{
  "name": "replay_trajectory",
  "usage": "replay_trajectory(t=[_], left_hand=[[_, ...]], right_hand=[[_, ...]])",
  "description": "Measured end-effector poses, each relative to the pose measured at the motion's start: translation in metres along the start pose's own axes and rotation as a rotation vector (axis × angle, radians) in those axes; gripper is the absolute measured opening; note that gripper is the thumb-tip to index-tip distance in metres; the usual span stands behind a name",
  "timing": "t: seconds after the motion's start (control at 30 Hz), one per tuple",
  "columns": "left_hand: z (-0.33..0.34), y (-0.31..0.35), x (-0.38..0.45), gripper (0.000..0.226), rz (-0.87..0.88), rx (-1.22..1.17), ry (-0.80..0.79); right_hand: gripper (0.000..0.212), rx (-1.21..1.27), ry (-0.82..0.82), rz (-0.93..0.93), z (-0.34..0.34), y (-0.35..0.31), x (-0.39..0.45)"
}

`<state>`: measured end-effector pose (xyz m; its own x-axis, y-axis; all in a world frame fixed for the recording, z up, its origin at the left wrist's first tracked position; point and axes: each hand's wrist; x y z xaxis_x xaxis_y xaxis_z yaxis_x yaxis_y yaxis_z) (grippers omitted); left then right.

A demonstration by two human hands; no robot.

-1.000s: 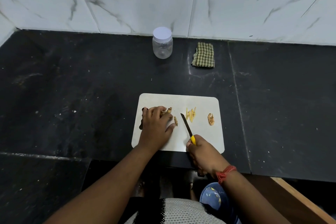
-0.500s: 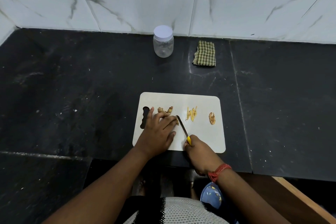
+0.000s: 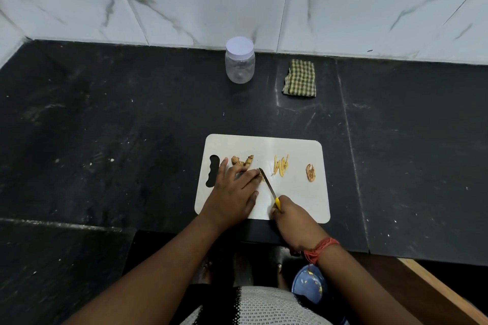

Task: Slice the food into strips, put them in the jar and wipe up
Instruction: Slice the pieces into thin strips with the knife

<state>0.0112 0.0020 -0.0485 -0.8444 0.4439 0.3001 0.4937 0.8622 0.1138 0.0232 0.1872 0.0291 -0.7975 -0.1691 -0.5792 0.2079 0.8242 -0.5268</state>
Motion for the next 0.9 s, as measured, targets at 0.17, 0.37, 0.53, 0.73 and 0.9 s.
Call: replay_trajectory(t=[0.17,0.37,0.53,0.73,0.9], left_hand=[[-0.0007,0.0001,-0.0006,0.041,-0.021,-0.021,-0.017],[-0.0005,-0.0004,-0.0013,0.04,-0.028,-0.033,-0.034],[-0.0006,-0.001,-0.0014,0.039,-0.017,-0.039,-0.034],[0.0003,-0.0014,-0.0013,0.038,-0.006,-0.045,-0.01],[0.001,-0.0019,-0.0006,0.036,-0.005,-0.053,-0.01]], right_hand=[[0.012,-0.037,0.009,-0.018,0.0,0.0001,-0.0001],[0.011,-0.039,0.006,-0.023,0.0008,-0.0021,-0.001],[0.011,-0.06,0.009,-0.013,0.0022,-0.0038,-0.0002],[0.006,-0.138,-0.019,-0.018,0.0058,-0.0049,0.0018],[0.006,-0.173,-0.026,-0.017,0.0049,-0.0083,0.0035]])
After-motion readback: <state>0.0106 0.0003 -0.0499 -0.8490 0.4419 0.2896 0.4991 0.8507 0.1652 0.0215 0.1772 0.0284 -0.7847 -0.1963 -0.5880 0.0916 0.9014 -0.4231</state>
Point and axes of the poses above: each hand's wrist, its own x-axis towards the middle knuckle, its own z-axis out of the palm, y = z × x, and after that the axes turned 4 degrees about z, right-handed
